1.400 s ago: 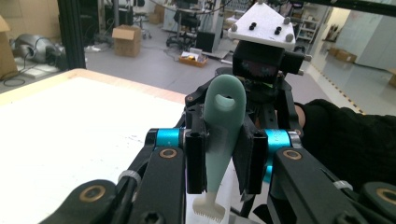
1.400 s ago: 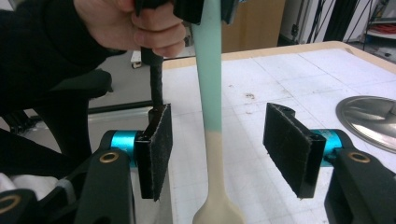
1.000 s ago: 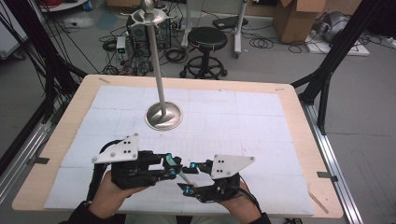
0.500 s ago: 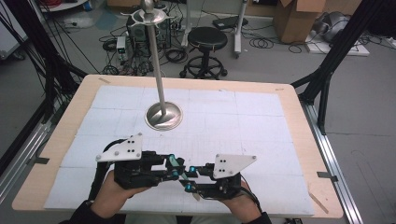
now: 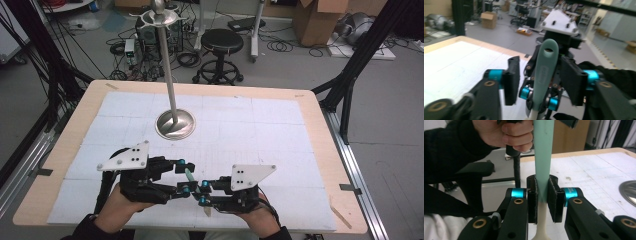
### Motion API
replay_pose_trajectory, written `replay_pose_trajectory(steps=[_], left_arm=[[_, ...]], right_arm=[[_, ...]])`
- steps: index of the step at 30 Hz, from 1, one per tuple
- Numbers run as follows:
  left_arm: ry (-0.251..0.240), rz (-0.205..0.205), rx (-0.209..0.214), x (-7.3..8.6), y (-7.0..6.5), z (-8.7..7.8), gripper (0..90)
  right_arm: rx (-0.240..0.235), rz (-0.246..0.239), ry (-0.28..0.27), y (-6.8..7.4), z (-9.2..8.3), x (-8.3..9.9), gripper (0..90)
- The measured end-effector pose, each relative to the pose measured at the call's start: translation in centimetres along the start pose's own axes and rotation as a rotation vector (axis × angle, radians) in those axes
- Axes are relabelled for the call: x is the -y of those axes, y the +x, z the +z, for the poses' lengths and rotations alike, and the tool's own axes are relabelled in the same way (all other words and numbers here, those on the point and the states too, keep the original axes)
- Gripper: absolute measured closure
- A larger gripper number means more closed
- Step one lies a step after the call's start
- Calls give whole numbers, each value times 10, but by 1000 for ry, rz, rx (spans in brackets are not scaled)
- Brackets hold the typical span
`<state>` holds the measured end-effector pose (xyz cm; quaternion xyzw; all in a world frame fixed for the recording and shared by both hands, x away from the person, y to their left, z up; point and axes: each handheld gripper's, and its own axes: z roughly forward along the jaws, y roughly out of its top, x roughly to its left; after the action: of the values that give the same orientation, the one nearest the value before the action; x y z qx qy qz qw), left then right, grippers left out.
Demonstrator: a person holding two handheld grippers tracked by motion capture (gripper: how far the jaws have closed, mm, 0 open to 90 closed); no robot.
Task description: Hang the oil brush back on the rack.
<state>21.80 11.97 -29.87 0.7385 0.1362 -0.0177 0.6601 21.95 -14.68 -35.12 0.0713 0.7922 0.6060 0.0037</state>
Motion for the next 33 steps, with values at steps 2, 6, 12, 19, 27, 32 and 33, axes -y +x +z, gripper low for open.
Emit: replay_pose_trajectory(steps=[2,6,12,19,27,32,33], left_arm=[[-7,13,21,0,0,-2,435],[-41,27,64,-1,0,-6,422],[-68,29,107,-1,2,-7,426],[-88,47,187,-4,3,-7,464],[-81,72,259,-3,0,-4,563],[-78,78,271,-3,1,-3,646],[-80,78,275,-3,1,-3,664]], right_arm=[[-33,8,-15,-3,-2,0,801],[-109,11,-45,-10,-3,1,802],[-207,23,-96,-16,-2,1,803],[-335,4,-88,-17,6,1,803],[-397,-6,-77,-15,12,1,803],[-412,-3,-82,-15,11,1,803],[-412,-4,-84,-15,11,1,803]])
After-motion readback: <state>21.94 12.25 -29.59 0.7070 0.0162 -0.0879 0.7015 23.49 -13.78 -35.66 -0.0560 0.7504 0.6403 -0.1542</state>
